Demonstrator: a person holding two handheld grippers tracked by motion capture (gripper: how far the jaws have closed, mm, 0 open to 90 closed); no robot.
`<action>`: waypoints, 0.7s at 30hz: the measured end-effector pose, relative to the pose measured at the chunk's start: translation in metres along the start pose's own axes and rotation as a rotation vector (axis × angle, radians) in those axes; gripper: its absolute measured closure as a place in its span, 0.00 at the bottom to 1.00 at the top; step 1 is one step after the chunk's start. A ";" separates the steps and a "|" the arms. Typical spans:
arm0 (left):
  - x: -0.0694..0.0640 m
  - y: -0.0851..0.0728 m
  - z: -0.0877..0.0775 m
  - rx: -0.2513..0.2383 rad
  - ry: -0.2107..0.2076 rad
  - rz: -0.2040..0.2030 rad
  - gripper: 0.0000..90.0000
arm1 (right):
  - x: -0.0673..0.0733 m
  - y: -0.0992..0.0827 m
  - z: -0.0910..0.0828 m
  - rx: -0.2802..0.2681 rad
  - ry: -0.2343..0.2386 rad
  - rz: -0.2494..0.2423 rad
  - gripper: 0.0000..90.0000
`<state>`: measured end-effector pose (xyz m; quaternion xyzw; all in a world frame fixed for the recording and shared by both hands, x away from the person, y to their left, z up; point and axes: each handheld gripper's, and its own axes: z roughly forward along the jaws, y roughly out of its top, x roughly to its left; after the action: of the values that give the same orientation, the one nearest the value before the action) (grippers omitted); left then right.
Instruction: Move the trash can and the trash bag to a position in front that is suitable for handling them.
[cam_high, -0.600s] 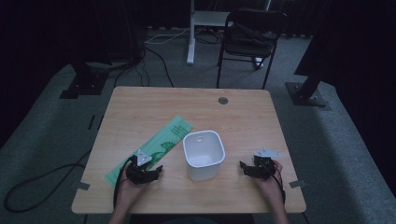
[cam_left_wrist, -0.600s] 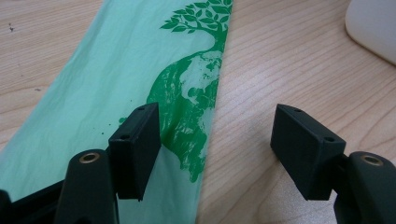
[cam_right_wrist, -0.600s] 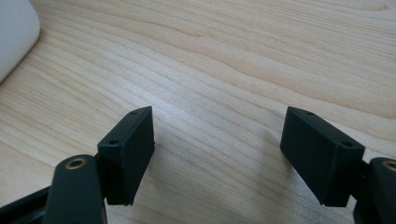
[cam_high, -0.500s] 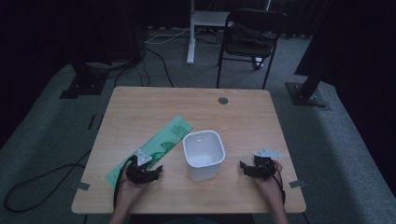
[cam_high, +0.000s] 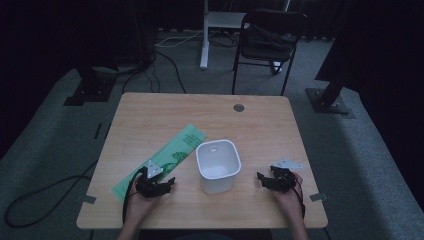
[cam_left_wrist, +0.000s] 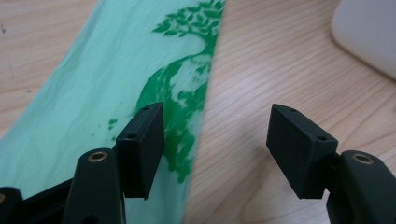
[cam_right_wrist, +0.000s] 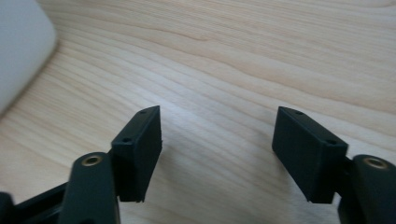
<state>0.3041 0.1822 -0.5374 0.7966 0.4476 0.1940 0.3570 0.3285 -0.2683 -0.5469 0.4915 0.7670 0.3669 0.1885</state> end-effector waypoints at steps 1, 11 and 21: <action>-0.002 0.002 -0.001 -0.005 -0.008 0.002 0.42 | 0.001 0.000 -0.001 0.000 0.011 0.006 0.38; -0.027 0.021 0.006 -0.012 -0.090 0.039 0.42 | 0.020 0.008 -0.008 -0.033 0.046 -0.038 0.38; -0.040 0.038 0.016 -0.029 -0.107 0.040 0.42 | 0.060 0.019 -0.002 -0.036 0.140 -0.139 0.38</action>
<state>0.3152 0.1283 -0.5193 0.8095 0.4089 0.1646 0.3878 0.3119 -0.2105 -0.5271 0.4069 0.8037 0.4002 0.1684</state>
